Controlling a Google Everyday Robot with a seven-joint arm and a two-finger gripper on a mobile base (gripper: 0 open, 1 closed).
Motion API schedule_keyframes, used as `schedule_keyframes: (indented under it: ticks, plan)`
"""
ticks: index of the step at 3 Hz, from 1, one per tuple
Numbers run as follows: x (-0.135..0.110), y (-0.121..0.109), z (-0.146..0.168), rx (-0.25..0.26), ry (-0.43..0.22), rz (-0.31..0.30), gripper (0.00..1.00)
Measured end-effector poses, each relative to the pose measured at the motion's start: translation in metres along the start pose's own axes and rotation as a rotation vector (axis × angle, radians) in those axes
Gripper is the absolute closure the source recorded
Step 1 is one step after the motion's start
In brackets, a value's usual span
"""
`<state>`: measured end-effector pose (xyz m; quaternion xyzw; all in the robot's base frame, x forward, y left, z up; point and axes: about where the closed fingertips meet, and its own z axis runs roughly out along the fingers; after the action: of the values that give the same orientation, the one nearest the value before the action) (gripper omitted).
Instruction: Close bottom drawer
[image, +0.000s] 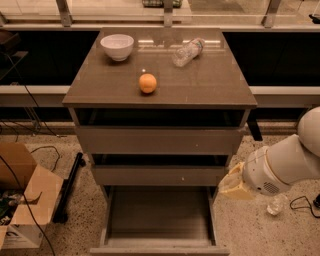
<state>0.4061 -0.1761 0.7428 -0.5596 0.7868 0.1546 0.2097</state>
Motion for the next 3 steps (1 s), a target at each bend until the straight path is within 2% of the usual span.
schedule_keyframes:
  ticks: [1,2,3]
  plan:
    - [0.012,0.006,0.033,-0.038,0.005,0.035,1.00]
    - [0.049,0.022,0.095,-0.089,-0.026,0.144,1.00]
    - [0.076,0.030,0.130,-0.104,-0.078,0.243,1.00]
